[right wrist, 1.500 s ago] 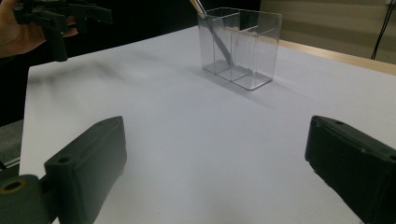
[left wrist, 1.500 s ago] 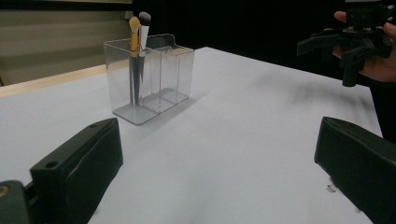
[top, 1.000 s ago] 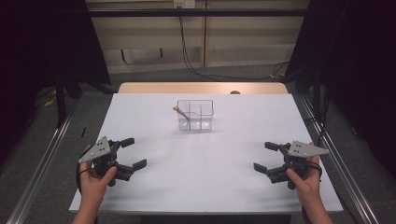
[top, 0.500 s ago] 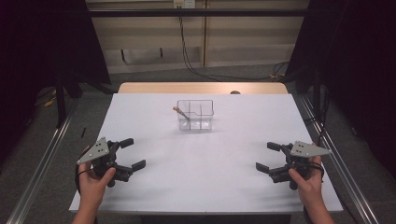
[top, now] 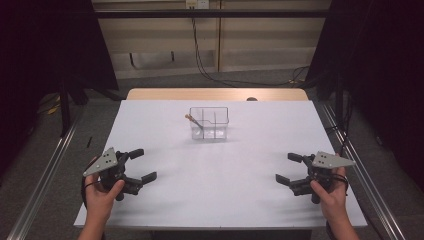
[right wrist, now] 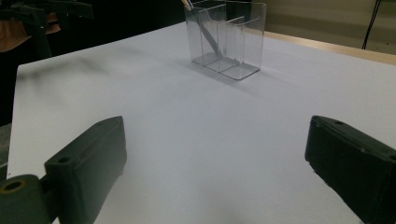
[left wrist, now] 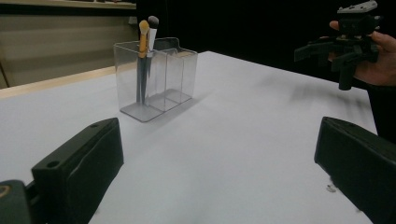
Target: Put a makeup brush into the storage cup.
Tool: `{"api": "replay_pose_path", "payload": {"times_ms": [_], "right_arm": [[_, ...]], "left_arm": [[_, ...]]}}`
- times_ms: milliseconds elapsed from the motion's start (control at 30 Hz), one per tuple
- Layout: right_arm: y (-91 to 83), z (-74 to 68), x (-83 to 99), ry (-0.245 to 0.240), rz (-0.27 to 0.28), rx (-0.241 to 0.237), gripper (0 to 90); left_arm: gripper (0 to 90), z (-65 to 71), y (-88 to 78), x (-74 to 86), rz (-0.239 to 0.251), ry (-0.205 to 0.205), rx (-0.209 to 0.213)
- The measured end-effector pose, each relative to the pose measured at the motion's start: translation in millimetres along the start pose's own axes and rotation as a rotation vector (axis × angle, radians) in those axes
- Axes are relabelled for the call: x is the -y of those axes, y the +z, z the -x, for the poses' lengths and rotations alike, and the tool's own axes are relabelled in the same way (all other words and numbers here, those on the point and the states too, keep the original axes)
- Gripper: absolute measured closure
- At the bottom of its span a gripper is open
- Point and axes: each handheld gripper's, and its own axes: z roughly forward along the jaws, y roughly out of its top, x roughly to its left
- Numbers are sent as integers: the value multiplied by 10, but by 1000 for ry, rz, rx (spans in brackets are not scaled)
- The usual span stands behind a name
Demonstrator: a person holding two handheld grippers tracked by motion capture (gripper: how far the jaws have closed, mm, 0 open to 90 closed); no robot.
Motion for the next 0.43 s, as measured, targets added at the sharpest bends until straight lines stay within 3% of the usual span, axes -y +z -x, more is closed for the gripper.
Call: {"api": "replay_pose_path", "payload": {"times_ms": [433], "right_arm": [[-25,39,24,12,7,9,56]], "left_arm": [[13,-13,-7,12,2,-4,-2]]}}
